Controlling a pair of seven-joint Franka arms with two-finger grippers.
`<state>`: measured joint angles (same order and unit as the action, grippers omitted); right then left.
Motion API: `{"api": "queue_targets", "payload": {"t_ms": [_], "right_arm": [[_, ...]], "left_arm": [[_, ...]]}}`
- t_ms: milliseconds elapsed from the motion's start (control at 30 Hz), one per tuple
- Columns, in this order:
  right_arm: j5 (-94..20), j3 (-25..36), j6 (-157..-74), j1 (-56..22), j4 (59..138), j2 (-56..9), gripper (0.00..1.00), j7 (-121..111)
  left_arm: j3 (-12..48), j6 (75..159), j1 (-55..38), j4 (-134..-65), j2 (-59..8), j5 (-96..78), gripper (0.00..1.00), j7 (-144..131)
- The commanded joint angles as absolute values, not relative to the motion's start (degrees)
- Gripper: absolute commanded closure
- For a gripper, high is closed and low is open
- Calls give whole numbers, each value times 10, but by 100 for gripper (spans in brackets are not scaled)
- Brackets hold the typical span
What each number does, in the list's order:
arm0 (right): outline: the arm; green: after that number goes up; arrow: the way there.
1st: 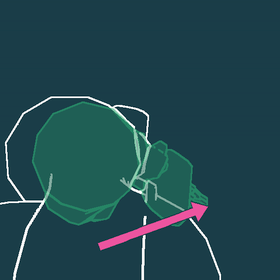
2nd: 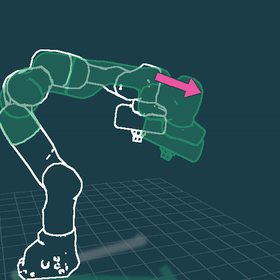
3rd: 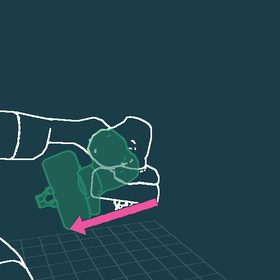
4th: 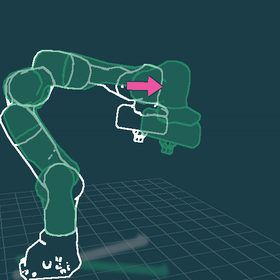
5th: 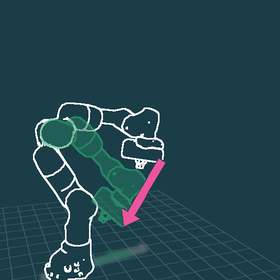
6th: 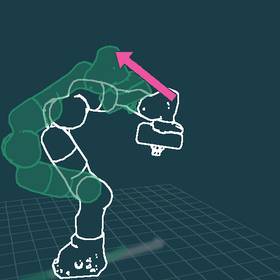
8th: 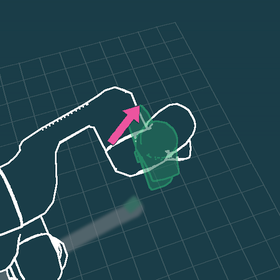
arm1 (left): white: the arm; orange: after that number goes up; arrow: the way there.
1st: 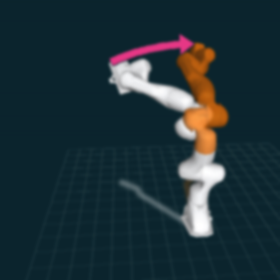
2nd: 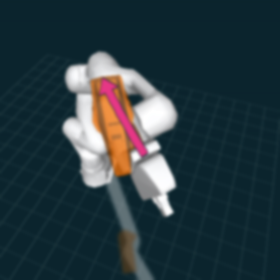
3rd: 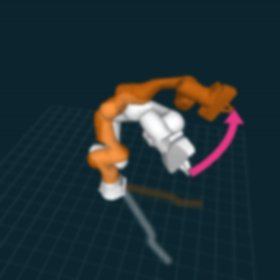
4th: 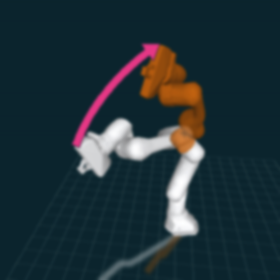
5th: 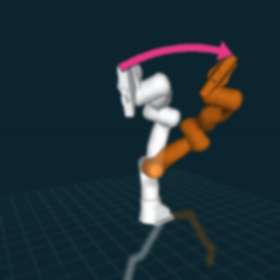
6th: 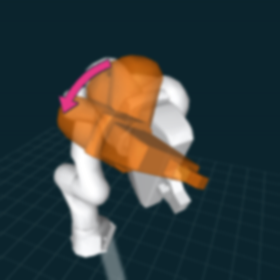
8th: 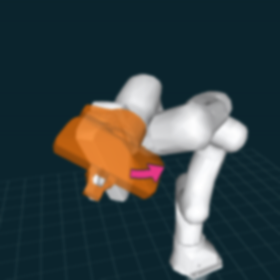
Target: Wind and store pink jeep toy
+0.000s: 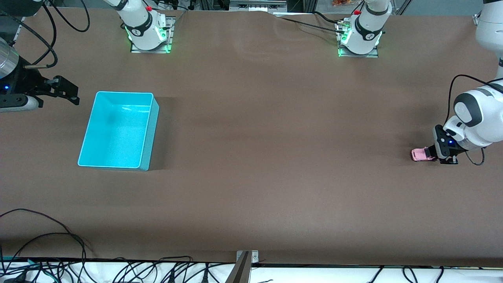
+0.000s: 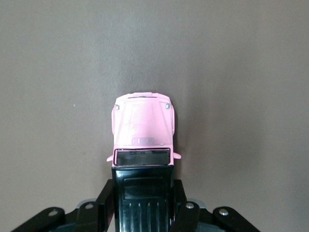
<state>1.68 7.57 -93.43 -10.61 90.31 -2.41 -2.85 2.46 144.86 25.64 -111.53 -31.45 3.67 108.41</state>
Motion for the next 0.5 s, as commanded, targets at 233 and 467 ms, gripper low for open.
{"api": "queue_targets", "payload": {"t_ms": [233, 467], "right_arm": [[15, 77, -931, -103, 895, -26, 0, -32], [15, 78, -931, -101, 895, -26, 0, -33]], "left_arm": [[30, 1455, 286, -1087, -344, 43, 92, 1102], [30, 1452, 284, -1076, -344, 47, 92, 1114]]}}
